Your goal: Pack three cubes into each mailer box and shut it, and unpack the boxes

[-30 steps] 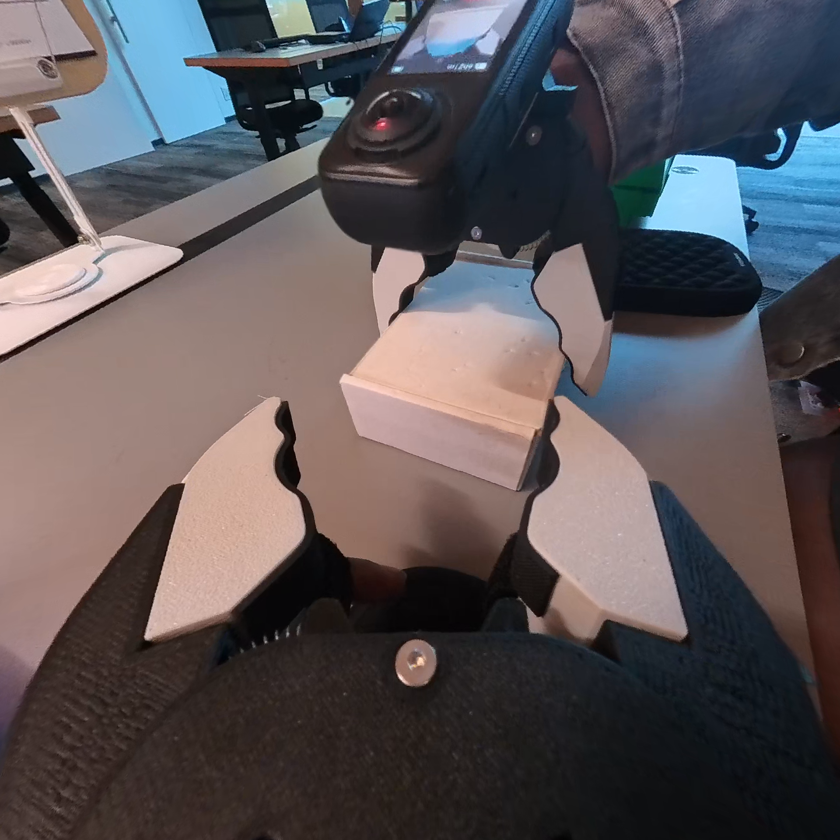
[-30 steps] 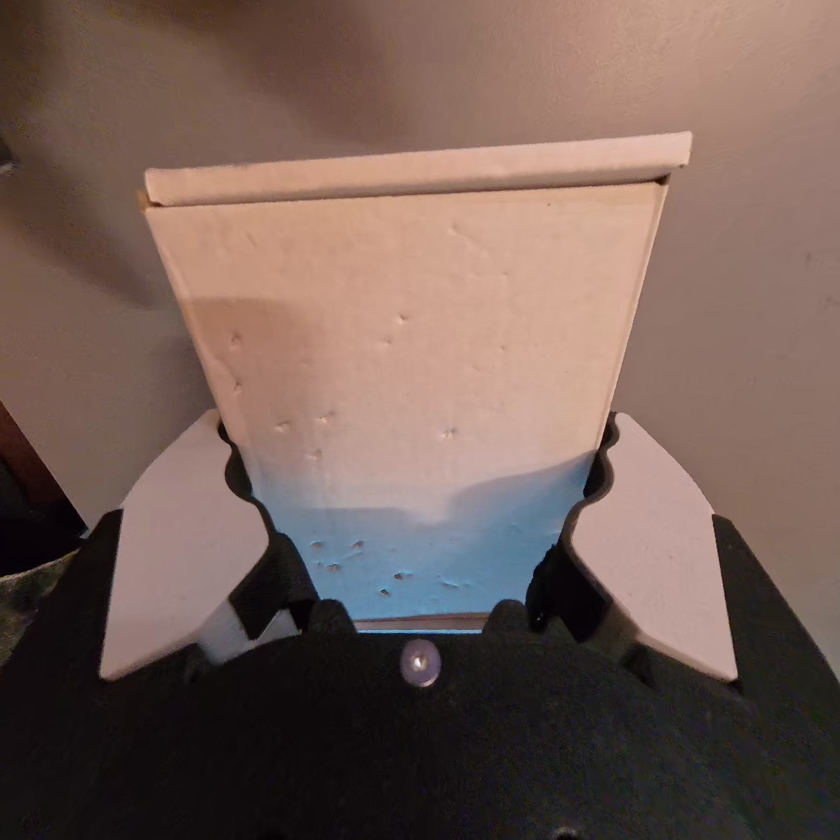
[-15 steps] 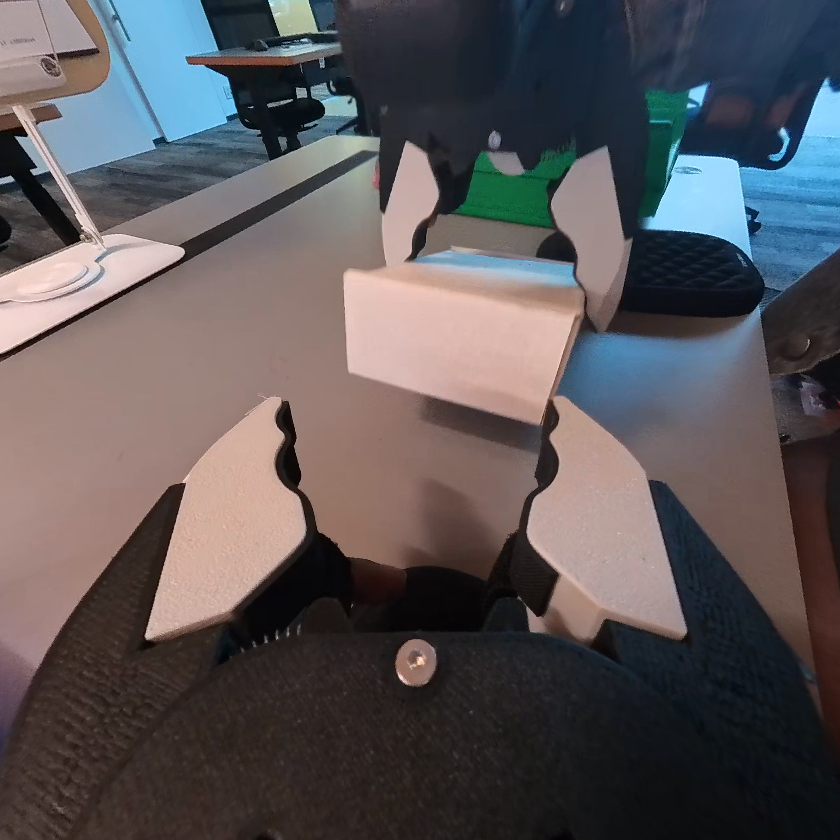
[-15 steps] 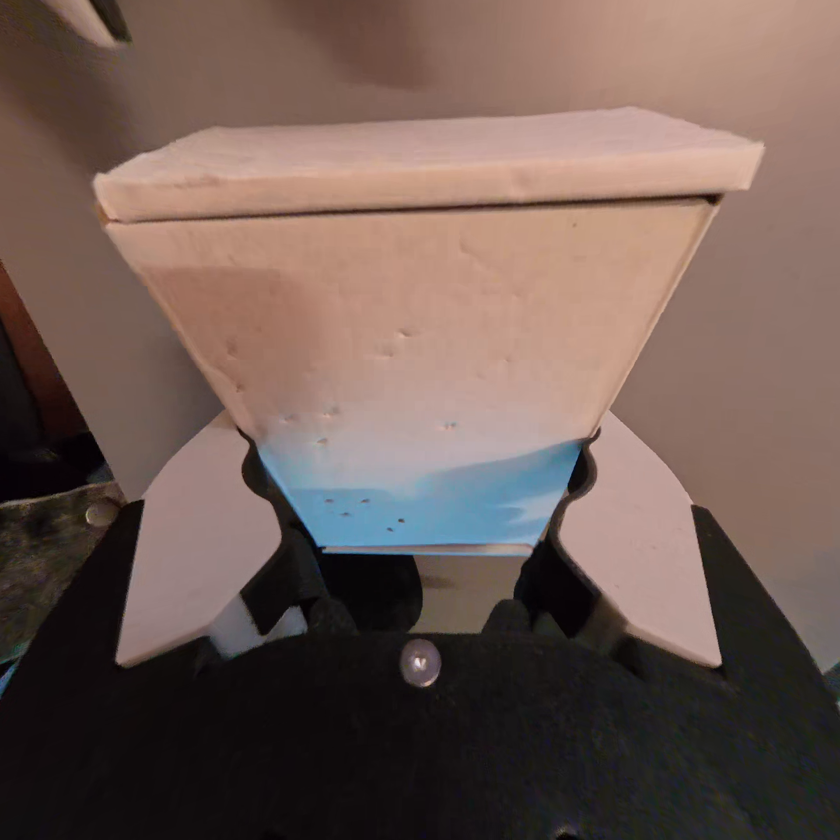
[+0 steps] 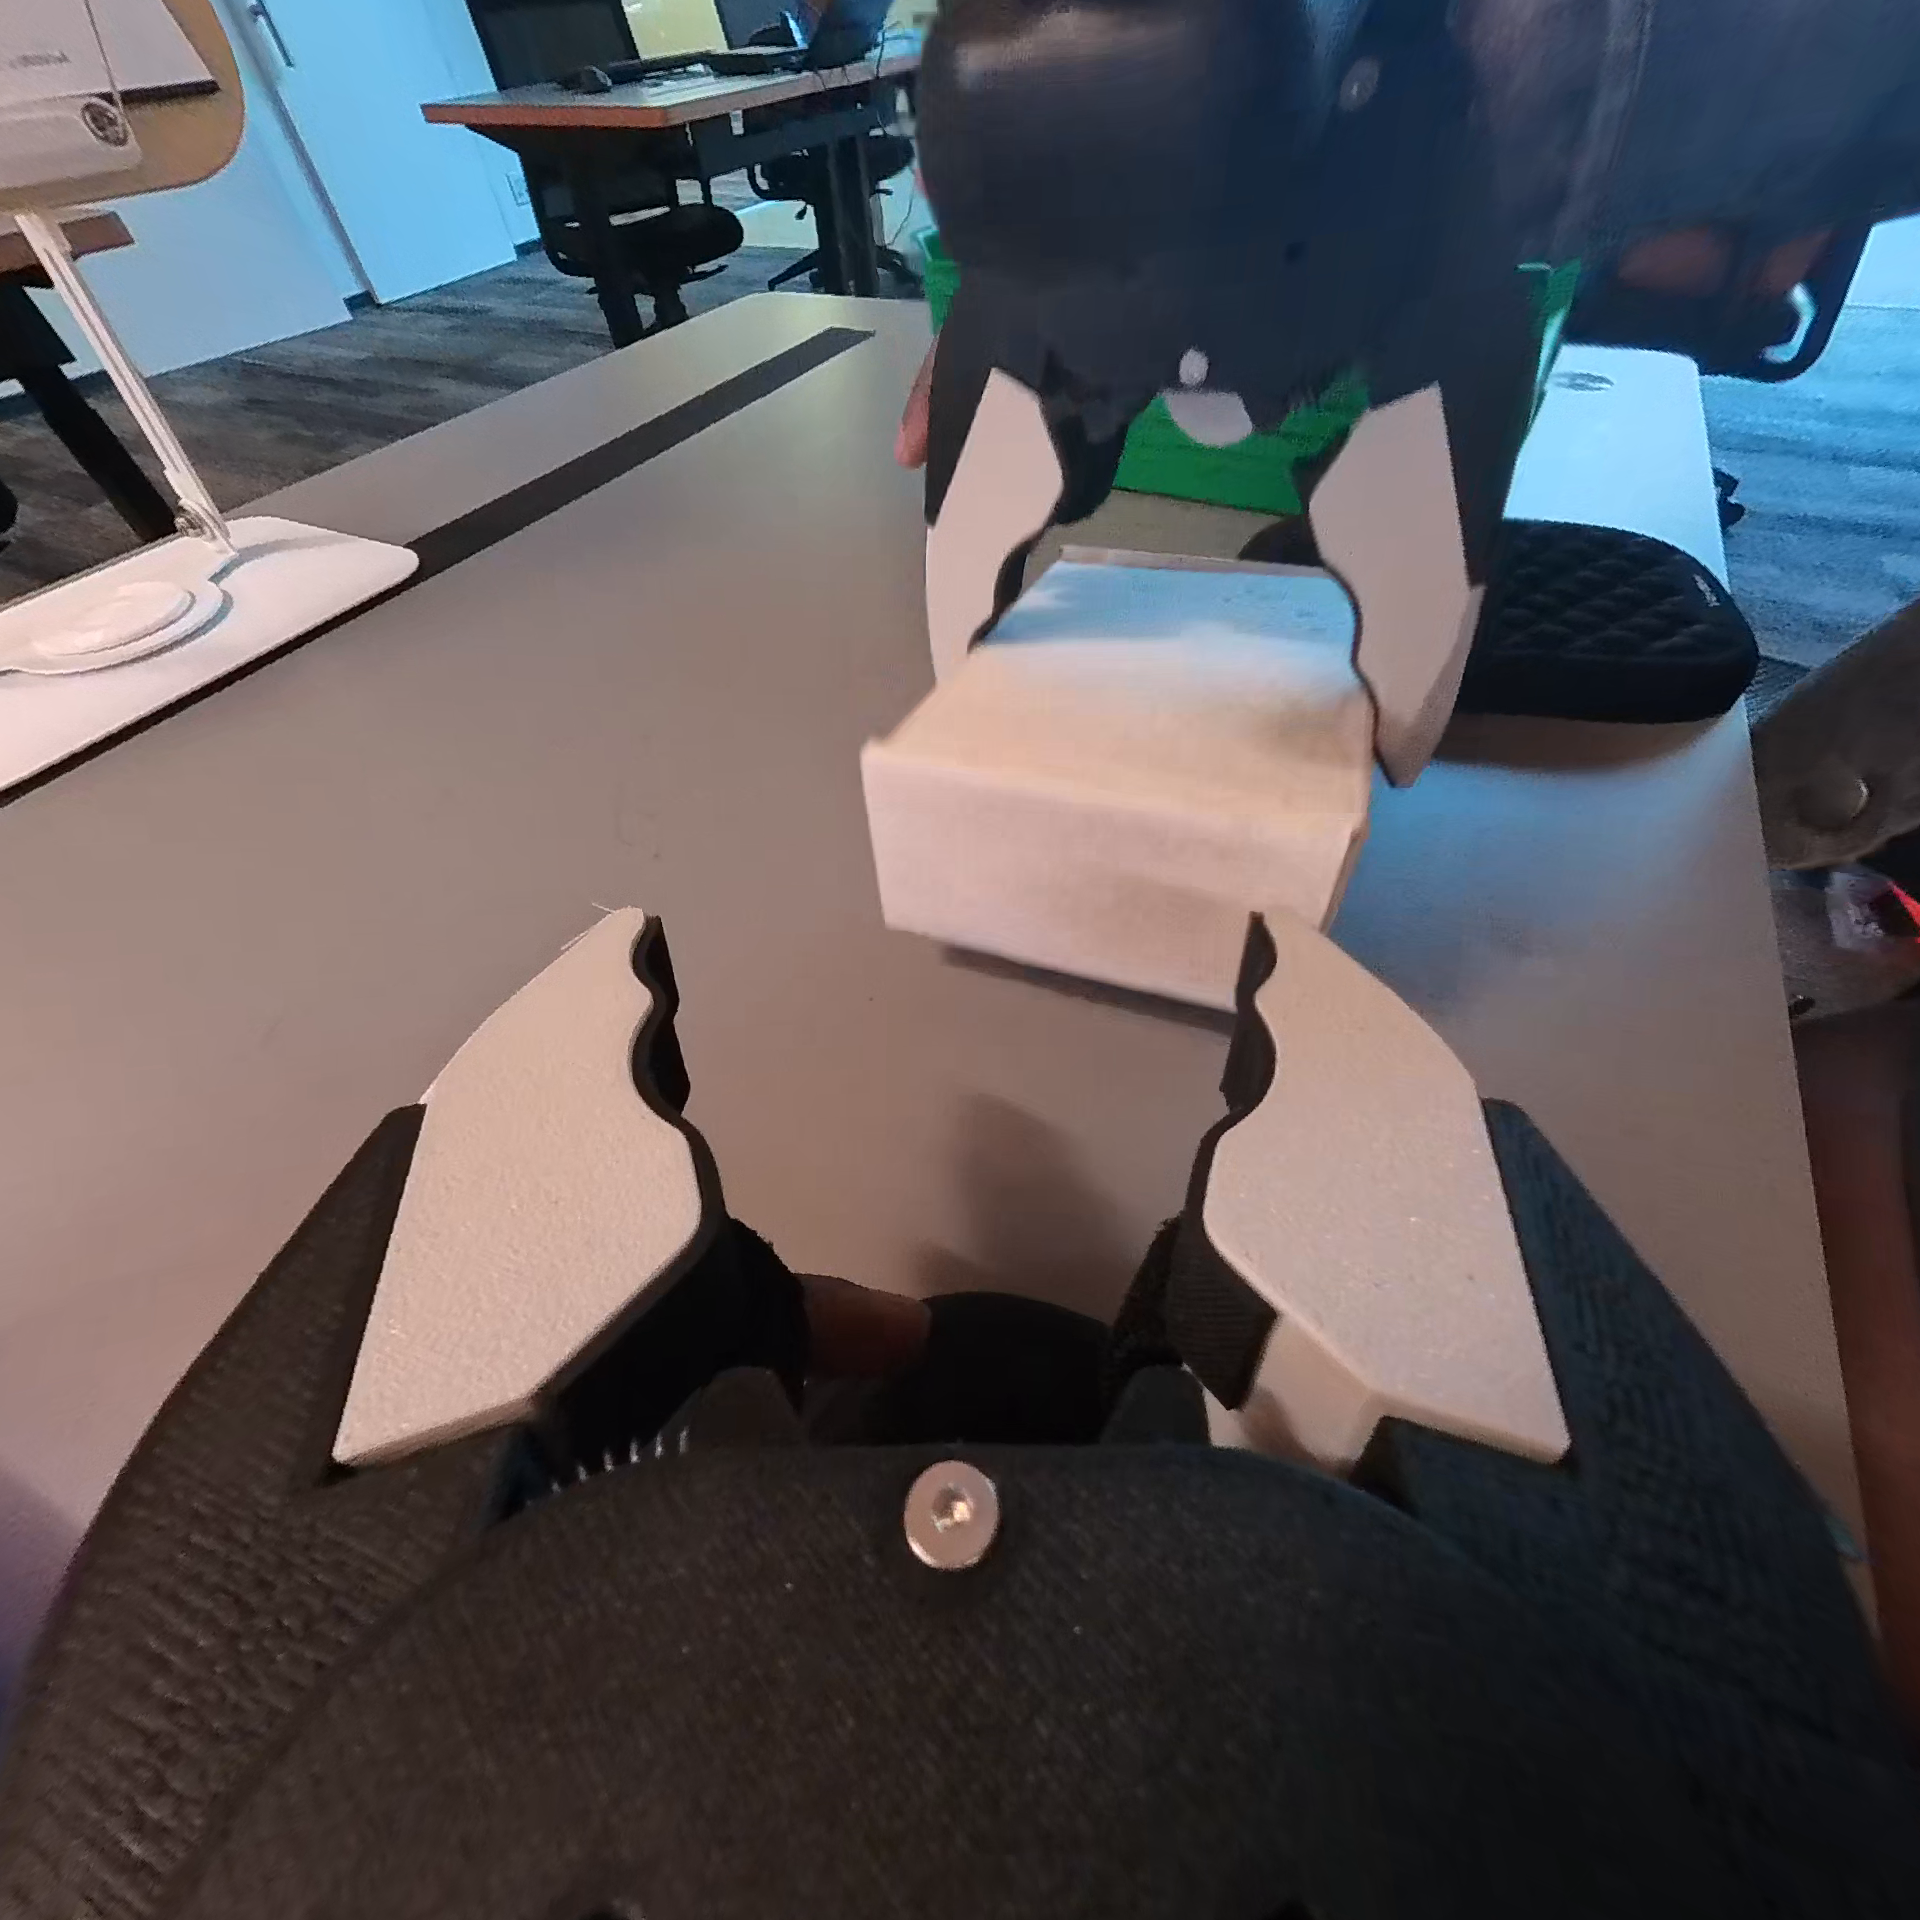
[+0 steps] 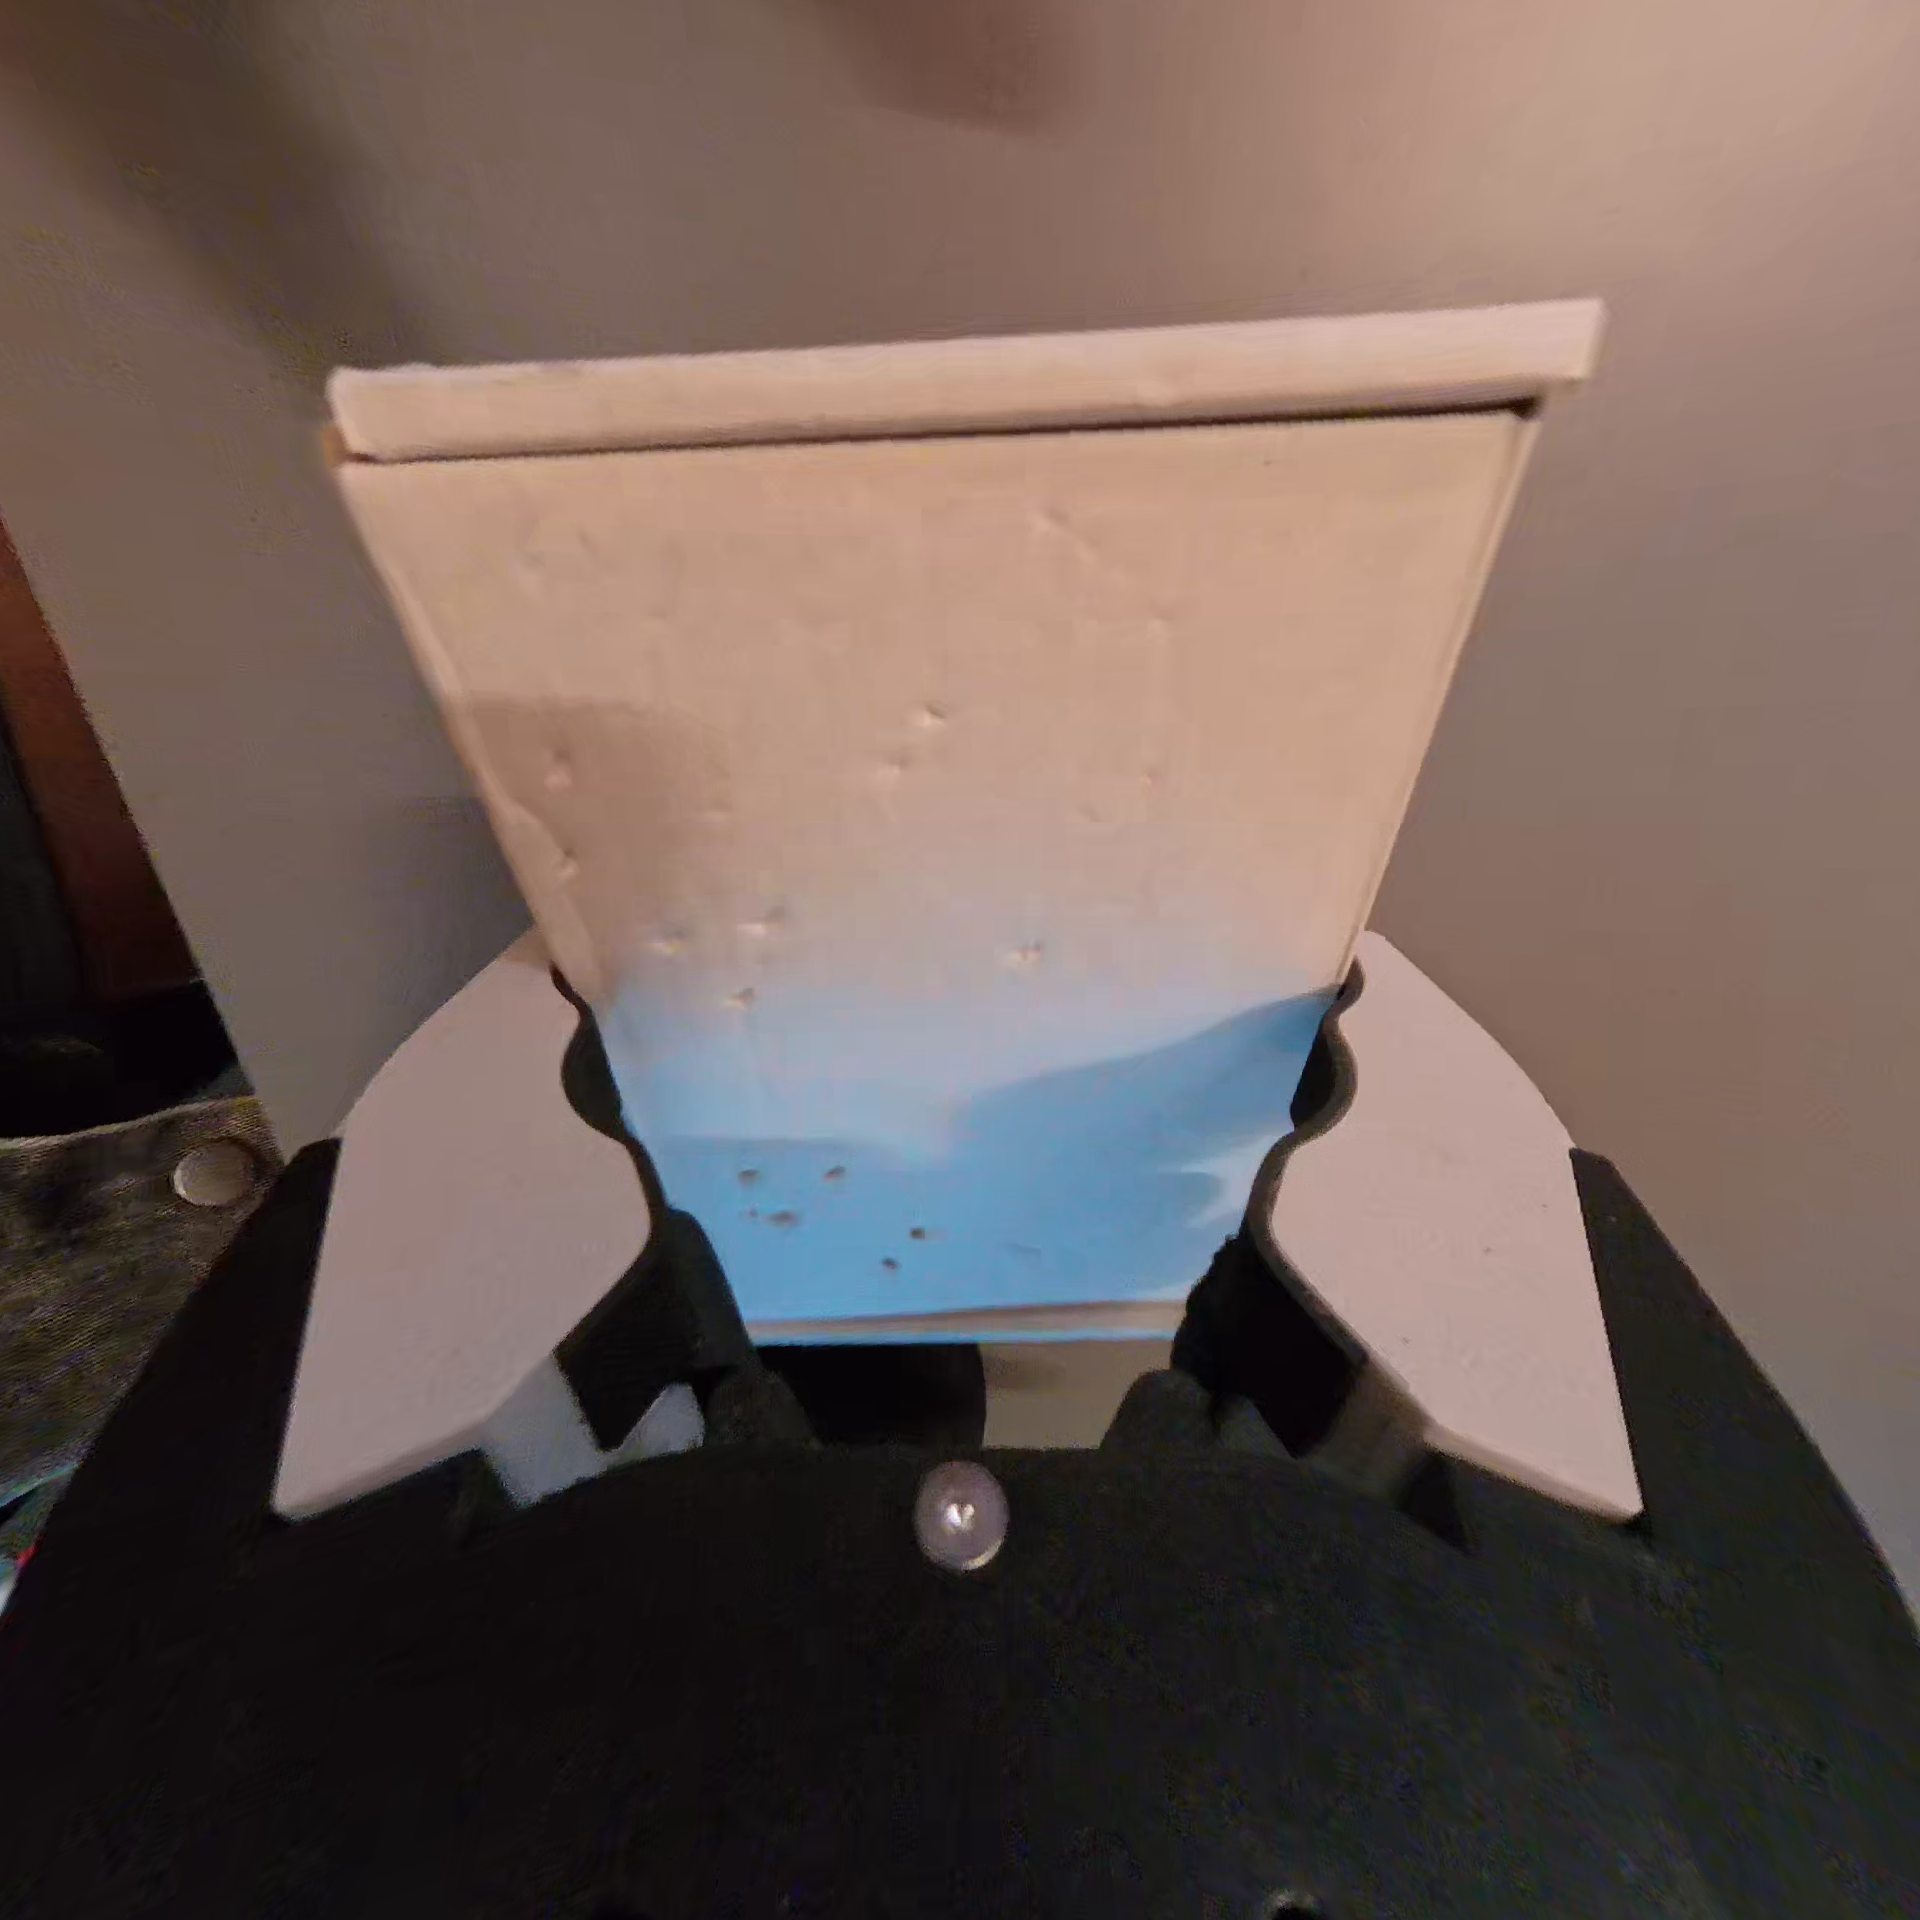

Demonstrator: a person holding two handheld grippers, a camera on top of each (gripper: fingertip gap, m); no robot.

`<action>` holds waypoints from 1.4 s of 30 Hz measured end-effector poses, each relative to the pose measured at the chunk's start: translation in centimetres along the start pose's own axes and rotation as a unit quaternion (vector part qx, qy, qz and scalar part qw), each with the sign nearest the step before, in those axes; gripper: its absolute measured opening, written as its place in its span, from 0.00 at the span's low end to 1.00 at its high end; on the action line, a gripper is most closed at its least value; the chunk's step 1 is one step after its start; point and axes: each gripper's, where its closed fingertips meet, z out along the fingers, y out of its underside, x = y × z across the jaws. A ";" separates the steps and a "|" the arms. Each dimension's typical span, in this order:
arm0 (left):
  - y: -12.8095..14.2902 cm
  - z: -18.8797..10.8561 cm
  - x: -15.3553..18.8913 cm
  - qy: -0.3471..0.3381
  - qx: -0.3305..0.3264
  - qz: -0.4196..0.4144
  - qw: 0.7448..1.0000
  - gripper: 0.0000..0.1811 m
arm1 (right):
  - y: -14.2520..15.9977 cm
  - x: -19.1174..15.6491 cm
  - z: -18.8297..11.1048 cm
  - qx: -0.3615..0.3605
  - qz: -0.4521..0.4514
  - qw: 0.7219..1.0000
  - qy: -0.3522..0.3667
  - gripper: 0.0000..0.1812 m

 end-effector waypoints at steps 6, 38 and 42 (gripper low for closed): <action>-0.1 0.0 0.0 -0.001 0.002 0.002 1.000 0.57 | -0.5 0.3 1.3 -0.019 -0.005 0.999 0.028 0.73; 0.1 0.0 0.1 -0.002 -0.002 0.008 1.000 0.56 | 0.4 0.8 1.1 -0.027 -0.001 1.000 0.008 0.81; 0.0 -0.1 0.0 -0.003 0.002 0.004 1.000 0.56 | 0.3 0.5 2.1 -0.039 0.001 0.999 -0.012 0.81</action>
